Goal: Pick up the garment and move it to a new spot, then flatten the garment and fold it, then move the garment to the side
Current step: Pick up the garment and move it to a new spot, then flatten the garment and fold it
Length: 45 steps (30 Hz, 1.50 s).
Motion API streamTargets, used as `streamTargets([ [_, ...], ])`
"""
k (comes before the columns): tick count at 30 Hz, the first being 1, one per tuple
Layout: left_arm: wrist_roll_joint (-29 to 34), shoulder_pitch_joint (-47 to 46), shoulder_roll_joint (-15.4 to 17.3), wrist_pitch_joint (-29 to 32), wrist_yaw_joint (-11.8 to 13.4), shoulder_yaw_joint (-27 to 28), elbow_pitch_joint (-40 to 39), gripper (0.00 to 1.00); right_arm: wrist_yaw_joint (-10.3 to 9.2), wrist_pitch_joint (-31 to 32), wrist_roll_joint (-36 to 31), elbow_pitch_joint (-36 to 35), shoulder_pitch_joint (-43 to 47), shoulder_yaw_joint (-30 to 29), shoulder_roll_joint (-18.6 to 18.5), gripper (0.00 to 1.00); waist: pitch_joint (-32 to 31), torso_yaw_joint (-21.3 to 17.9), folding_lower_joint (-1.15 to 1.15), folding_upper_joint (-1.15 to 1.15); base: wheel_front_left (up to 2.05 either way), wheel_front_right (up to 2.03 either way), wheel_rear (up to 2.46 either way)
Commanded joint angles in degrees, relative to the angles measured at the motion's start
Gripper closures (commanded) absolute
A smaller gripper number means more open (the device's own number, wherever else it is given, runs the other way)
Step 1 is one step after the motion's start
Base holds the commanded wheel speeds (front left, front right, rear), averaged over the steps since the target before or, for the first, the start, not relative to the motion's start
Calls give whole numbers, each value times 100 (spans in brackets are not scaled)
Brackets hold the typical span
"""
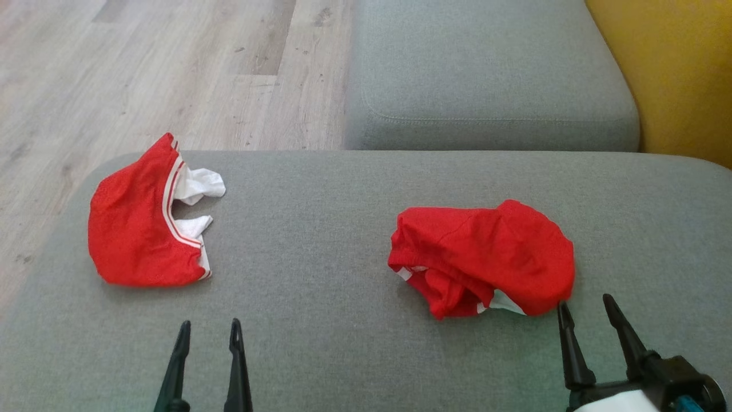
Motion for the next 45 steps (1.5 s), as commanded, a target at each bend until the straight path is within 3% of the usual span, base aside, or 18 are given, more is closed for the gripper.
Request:
streamTargets([
  [1, 71, -256, -70, -46, -5, 209, -227, 0, -4, -22, 64, -204, -181, 117, -38, 0, -9, 2, 1, -1, 0, 0, 0],
  [29, 349, -293, -85, -47, 14, 35, 30, 0, -4, -22, 175, -141, -227, 122, -38, 0, -35, -45, 1, -1, 0, 0, 0],
  [36, 354, -525, -85, -47, -284, -382, 362, 0, -4, -22, 102, -184, -277, 142, -38, 0, 120, -247, 1, -1, 0, 0, 0],
  [45, 317, -1170, -85, -47, -749, -1398, 1297, 0, -4, -22, -86, -241, -424, 260, -38, 0, 444, -666, 1, -1, 0, 0, 0],
])
